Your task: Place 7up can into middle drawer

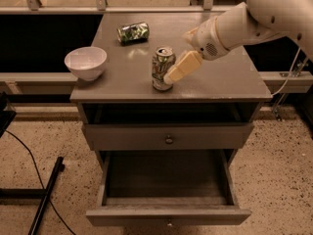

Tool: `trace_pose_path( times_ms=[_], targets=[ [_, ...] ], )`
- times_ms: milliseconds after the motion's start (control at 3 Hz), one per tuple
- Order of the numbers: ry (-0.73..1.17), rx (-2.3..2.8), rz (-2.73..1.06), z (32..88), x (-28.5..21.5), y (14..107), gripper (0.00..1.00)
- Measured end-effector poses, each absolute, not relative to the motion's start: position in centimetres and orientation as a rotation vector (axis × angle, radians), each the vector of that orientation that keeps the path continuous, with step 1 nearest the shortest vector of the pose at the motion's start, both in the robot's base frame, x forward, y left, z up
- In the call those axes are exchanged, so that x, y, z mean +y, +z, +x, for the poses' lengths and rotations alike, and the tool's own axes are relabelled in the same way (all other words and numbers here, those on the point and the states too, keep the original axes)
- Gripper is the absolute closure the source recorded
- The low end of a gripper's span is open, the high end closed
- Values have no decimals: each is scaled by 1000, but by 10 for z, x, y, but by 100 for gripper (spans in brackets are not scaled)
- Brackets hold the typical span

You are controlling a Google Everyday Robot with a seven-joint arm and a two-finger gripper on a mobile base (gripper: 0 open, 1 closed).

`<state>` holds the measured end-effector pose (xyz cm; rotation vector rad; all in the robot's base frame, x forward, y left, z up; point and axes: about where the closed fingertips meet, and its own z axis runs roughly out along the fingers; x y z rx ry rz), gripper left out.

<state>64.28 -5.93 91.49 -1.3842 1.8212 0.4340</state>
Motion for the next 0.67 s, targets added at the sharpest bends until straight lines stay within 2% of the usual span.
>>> trace_pose_path(
  times_ms=[333,667],
  targets=[
    [531,1801,-1344,655,-45,903,18],
    [628,1728,-1328,657,-28,907,41]
  ],
)
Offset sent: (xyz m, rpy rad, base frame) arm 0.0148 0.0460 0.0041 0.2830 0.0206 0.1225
